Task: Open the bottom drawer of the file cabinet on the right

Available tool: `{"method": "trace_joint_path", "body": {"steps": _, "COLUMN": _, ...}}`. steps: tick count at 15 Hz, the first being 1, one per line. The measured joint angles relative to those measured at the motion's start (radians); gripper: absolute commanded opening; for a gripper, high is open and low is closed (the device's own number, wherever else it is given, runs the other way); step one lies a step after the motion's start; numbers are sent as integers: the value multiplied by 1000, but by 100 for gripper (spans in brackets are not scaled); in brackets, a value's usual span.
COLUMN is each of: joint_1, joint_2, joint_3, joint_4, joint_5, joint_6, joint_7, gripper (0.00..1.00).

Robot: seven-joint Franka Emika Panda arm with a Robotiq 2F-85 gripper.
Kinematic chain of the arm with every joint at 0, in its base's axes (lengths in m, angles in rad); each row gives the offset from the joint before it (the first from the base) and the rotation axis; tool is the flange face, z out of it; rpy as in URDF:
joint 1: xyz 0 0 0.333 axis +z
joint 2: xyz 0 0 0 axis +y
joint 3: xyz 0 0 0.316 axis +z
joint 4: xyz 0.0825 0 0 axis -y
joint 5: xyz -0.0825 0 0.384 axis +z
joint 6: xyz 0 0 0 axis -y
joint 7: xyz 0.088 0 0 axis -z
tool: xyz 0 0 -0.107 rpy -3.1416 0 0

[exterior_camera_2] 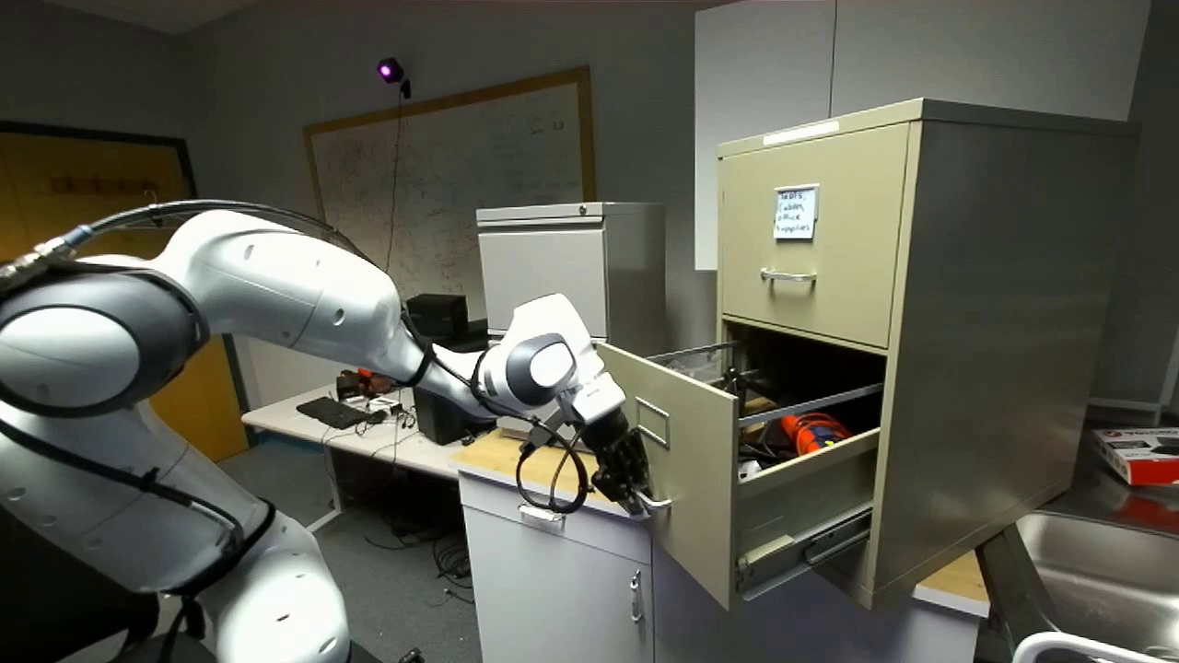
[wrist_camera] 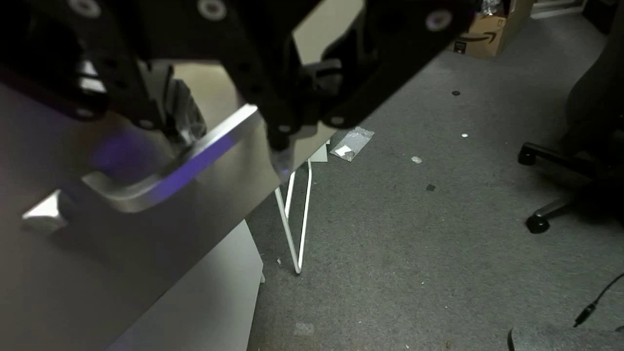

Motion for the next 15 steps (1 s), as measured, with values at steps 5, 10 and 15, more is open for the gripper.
{"method": "trace_joint_path", "body": {"steps": 5, "joint_1": -32, "joint_2": -21, "joint_3": 20, "joint_4": -18, "joint_5": 40, "joint_6": -8, "joint_7": -17, "gripper": 83}}
{"method": "trace_joint_path", "body": {"steps": 10, "joint_1": -70, "joint_2": -42, "joint_3": 32, "joint_4": -48, "joint_5": 83, "joint_6": -9, "joint_7": -7, "gripper": 100}}
{"method": "trace_joint_path", "body": {"steps": 15, "joint_1": -100, "joint_2": -60, "joint_3": 62, "joint_4": -69, "joint_5": 91, "joint_6": -11, "joint_7": 52, "gripper": 100}}
